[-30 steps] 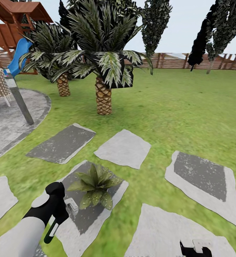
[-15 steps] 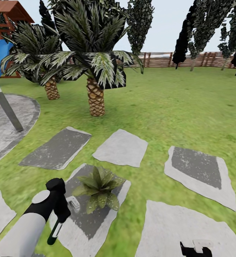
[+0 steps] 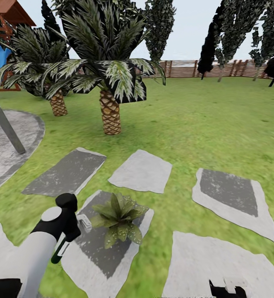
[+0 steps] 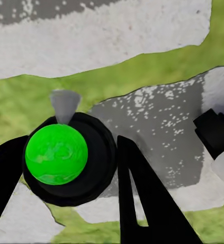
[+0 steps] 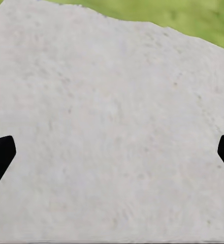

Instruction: Pick up the pesticide atomizer in the garden and spray insectifuge to fully cover both potted plants in the garden.

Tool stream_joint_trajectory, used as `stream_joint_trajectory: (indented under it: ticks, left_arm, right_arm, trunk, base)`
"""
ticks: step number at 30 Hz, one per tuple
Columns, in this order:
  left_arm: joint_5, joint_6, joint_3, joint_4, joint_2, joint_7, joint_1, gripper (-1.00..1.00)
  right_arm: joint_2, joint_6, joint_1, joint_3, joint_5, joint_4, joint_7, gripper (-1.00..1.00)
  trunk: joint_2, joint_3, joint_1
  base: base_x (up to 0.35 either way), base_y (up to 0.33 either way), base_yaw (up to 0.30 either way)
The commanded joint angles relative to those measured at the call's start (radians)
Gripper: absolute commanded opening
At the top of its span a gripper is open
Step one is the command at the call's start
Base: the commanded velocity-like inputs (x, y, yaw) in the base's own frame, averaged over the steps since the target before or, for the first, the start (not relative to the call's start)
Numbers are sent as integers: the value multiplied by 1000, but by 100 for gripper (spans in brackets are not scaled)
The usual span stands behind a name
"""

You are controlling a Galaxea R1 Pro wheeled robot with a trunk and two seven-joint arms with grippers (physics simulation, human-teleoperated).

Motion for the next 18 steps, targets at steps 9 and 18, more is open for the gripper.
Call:
stream_joint_trajectory:
  ticks: [9,18]
  left_arm:
    - [-56,11,0,-1,0,-57,3,-100]
    - [-56,13,2,0,-1,-57,3,-100]
  right_arm:
    - [0,-4,-1,-8,10,1,-1,100]
    - [0,-4,-1,-8,10,1,-1,100]
  trunk:
    - [0,-1,0]
    - [0,-1,0]
  base:
    - [-128,207,-281]
    - [-97,294,-79]
